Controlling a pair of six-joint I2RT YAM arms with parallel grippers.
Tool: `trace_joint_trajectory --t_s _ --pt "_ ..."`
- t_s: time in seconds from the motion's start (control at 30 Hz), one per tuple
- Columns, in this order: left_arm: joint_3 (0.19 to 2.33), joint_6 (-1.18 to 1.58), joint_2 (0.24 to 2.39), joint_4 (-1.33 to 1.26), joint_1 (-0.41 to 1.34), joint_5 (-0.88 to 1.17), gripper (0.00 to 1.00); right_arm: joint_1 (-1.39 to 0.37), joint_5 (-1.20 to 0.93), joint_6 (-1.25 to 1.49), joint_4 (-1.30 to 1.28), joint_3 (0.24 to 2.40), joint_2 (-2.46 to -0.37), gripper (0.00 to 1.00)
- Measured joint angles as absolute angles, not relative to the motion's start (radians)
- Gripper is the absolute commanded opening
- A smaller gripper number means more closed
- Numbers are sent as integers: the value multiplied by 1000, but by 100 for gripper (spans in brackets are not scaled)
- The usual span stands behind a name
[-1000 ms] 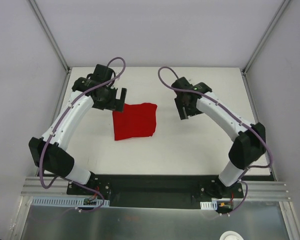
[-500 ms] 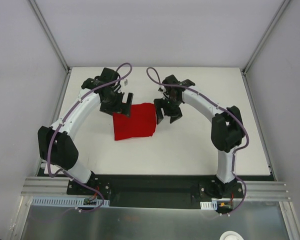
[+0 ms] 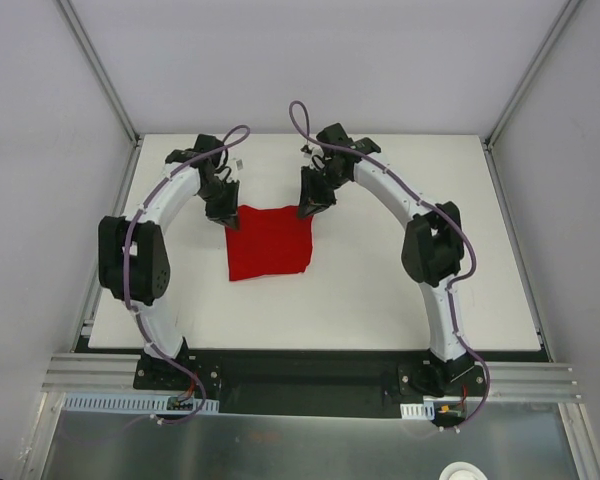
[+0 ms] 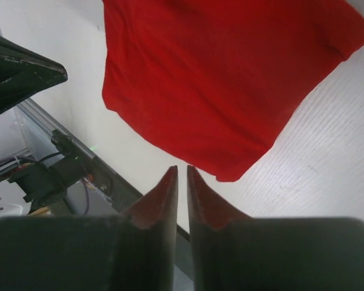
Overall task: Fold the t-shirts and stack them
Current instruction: Smooth out wrinkles on the folded tshirt
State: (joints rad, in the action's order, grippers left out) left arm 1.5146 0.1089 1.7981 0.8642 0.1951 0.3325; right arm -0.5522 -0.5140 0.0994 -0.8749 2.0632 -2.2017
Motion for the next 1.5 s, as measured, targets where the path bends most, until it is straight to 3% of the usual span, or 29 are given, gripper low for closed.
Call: trace_joint_trajectory --t_s 0.17,0.57,0.6,0.67,0.7,0.77,0.83,1.5 --pt "1577 117 1924 873 189 331 0 -544 -512 116 -876 2073 -2228 1" --pt "1864 157 2101 864 179 303 1 -507 -518 139 -867 2161 -2284 1" --pt "1869 163 2114 865 176 298 24 -503 -519 142 -869 2161 -2292 1" --pt "1872 170 2150 871 168 274 41 -499 -522 143 -870 2156 -2308 1" --pt "1871 178 2167 877 162 263 57 -499 -524 143 -872 2151 -2314 1" --pt "1870 184 2189 886 154 248 69 -499 -525 142 -876 2136 -2320 1" --pt "1869 191 2192 896 141 229 75 -499 -529 141 -883 2125 -2320 1" --pt "1877 200 2221 853 60 391 66 -477 -540 125 -904 2122 -2321 1"
